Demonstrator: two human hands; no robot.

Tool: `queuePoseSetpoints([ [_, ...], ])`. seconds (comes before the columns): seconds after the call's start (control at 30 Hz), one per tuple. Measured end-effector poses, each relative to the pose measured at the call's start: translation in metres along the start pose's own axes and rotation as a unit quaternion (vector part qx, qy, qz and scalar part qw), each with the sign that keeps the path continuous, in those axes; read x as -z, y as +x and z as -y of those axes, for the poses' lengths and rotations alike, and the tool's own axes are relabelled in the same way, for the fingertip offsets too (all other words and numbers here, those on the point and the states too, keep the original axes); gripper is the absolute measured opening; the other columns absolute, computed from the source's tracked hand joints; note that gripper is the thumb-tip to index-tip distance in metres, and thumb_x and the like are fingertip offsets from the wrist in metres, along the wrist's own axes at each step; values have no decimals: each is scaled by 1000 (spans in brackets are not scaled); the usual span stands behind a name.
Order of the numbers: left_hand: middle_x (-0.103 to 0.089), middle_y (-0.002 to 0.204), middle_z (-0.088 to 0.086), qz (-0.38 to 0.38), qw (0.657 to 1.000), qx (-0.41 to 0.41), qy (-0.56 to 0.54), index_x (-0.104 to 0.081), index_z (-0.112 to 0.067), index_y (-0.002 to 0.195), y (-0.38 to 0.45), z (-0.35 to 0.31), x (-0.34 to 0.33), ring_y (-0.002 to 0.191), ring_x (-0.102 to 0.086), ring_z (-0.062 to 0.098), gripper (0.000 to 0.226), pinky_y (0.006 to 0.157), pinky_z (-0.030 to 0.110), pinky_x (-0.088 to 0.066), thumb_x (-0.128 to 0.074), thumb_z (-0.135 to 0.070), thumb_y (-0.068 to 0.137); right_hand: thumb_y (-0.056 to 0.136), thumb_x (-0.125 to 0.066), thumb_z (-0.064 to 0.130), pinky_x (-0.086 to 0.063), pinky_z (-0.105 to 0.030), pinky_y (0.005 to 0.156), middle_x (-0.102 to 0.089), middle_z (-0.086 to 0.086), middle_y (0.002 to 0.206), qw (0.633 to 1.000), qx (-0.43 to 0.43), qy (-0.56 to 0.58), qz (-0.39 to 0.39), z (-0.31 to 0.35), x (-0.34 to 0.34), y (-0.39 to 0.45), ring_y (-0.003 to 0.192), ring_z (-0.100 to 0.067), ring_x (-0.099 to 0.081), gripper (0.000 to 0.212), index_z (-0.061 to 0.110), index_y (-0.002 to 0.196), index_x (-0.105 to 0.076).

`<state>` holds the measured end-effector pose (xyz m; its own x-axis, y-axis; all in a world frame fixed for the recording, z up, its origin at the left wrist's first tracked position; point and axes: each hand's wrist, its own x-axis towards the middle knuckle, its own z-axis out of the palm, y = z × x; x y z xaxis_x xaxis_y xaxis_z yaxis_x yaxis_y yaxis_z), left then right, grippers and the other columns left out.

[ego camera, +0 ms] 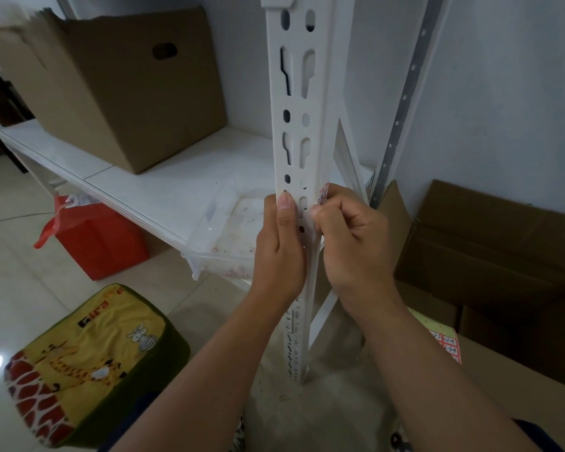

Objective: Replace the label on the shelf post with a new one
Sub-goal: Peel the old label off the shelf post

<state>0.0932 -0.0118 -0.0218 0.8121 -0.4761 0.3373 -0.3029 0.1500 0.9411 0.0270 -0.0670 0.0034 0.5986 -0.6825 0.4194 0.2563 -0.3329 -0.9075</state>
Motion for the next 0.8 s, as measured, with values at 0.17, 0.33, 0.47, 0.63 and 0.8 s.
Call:
queuePoseSetpoints([
  [0.17,-60,91,7,1,1000,1,8,-50,-13,107,0,0,-1,91,-60,31,58,80,50,-52,-22,-62,90,92,-53,3,-57,-22,68,-70,-1,88,999,-7,37,11,-4,4,-1,93,-14,-67,22,-11,75,-58],
  [0.33,-58,86,7,1,1000,-6,4,-50,-11,105,1,-1,-1,86,-59,33,58,77,52,-52,-22,-60,91,92,-56,11,-58,-30,73,-66,-14,87,999,-16,50,7,-3,4,0,88,-28,-65,25,-8,77,-58],
  [0.47,-58,84,9,0,1000,-11,2,-50,-7,105,0,-2,-1,83,-58,33,60,75,51,-50,-22,-59,91,92,-56,8,-55,-32,66,-63,-17,78,1000,-5,12,-14,-1,1,1,81,-27,-62,23,-6,73,-56],
  [0.63,-59,89,17,8,1000,-5,-2,-50,-7,107,0,-1,0,85,-59,37,61,77,59,-50,-23,-60,92,90,-55,5,-53,-31,59,-63,-13,73,999,20,-7,-28,-3,-1,0,75,-26,-61,22,-4,70,-56],
  [0.8,-58,85,8,6,1000,-4,2,-49,-15,103,0,-2,0,85,-58,33,52,76,54,-52,-22,-59,92,91,-55,6,-51,-25,56,-58,-5,66,999,37,-11,-15,-4,1,0,70,-23,-58,24,0,69,-58],
])
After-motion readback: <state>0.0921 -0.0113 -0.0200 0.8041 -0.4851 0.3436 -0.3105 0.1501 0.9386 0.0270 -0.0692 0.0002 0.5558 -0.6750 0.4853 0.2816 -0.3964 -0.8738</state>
